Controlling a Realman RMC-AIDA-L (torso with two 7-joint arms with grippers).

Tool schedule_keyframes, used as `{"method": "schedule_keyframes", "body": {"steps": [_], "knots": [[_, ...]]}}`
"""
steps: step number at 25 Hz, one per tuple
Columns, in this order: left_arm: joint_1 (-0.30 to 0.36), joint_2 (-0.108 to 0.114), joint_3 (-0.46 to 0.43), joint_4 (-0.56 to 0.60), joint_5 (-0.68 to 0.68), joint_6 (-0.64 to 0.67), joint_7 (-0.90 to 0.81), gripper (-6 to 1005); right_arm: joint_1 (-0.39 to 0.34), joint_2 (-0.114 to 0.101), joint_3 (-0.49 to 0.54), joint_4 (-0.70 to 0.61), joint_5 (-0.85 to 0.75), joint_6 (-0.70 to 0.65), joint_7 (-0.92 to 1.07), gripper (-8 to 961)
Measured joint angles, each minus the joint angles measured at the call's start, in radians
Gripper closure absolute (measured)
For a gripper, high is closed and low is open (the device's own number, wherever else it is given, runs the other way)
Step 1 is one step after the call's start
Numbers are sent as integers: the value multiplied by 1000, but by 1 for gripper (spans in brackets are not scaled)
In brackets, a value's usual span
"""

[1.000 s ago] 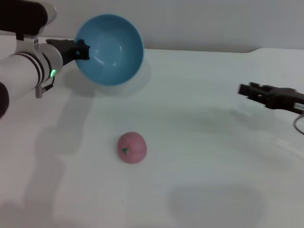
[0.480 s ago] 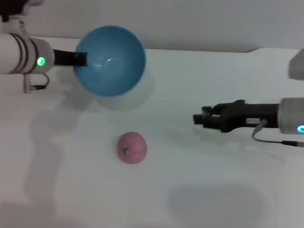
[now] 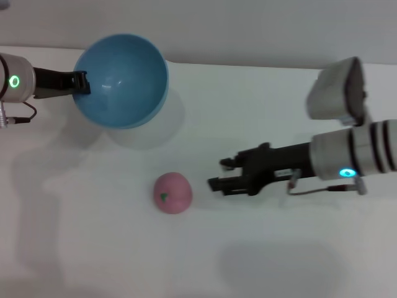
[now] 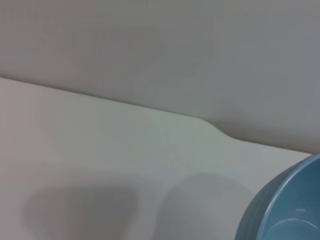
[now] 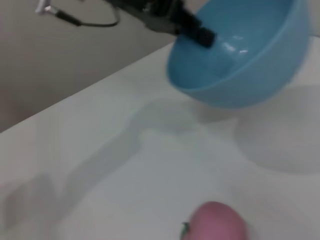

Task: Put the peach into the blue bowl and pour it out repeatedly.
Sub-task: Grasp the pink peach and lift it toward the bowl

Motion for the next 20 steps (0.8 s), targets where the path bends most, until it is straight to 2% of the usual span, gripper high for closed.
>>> {"method": "schedule_keyframes", "body": {"steps": [11,15,20], "knots": [[8,-1,7,13,-6,-20,12,1000,33,3,-549,-29,406,436,-6,314],[7,-2,8,14,-8,-21,15,999,34,3,-695,-65,481,548,-7,315],[3,-2,8,14,-9,-22,25,999,40,3,-823,-75,586,631,-7,316]]}}
